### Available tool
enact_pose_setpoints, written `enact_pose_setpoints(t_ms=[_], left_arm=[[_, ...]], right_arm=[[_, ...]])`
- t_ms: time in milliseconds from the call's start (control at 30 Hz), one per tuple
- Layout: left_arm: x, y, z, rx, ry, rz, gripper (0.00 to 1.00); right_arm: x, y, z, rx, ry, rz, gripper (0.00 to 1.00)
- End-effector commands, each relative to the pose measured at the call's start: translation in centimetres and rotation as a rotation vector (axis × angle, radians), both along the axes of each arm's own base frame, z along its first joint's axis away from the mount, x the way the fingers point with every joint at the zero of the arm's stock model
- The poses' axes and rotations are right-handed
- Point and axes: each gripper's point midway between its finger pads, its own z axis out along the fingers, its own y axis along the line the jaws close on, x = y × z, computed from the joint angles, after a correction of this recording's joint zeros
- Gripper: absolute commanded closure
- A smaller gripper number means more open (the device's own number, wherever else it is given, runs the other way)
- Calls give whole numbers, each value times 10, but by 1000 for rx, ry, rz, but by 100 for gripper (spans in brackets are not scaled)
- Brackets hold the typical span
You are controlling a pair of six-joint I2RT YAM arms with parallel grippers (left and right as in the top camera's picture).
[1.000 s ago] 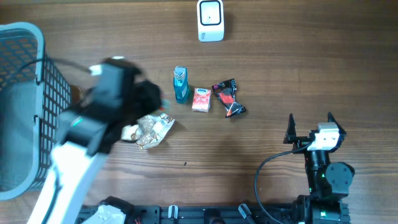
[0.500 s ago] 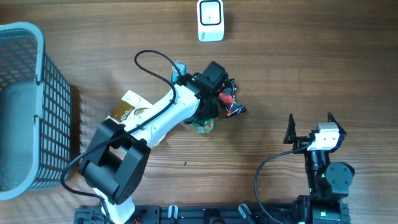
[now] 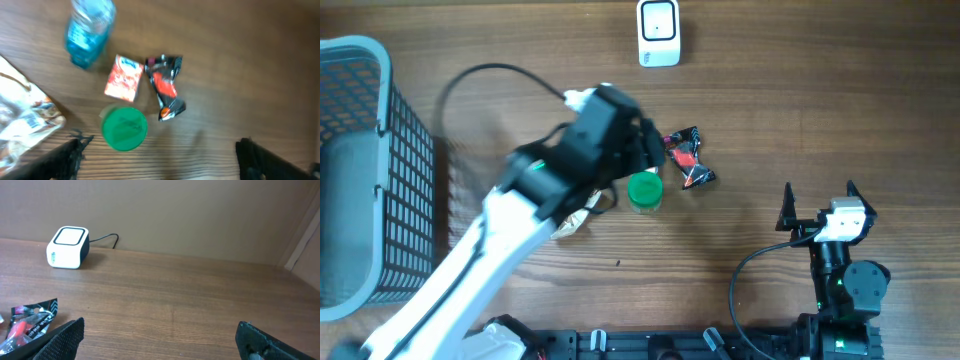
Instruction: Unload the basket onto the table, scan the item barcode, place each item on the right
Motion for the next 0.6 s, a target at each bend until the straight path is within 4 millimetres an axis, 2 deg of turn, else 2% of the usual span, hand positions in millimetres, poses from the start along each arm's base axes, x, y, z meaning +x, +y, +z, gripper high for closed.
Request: enact_pose_setpoints(t_ms=[0, 67, 100, 167, 200, 367, 400, 467, 500, 533, 567], left_arm=[[1, 98, 52, 66, -159, 235, 0], [-1, 154, 62, 67, -169, 400, 0], [-4, 178, 60, 62, -146, 476, 0], [-9, 206, 48, 83, -82, 564, 0], [-10, 213, 40, 97, -45, 586, 0], [3, 214, -6, 150, 135, 584, 0], [6, 214, -14, 158, 160, 582, 0], [12, 214, -27, 173, 202, 579, 0], [14, 214, -31, 177, 214, 578, 0], [14, 214, -34, 179, 222, 578, 0], [15, 214, -35, 181, 224, 578, 0]], right_arm=[[0, 4, 1, 18, -6, 18, 0], [0, 4, 1, 18, -6, 18, 0], [0, 4, 1, 18, -6, 18, 0], [0, 4, 1, 18, -6, 18, 0], [0, 4, 1, 18, -7, 18, 0], [0, 4, 6, -29, -25, 25, 0], [0, 17, 15, 8, -60, 98, 0], [-14, 72, 23, 221, -52, 419, 0], [-24, 90, 27, 293, -36, 542, 0], [-30, 100, 30, 326, -28, 606, 0], [-34, 104, 42, 370, -54, 642, 0]])
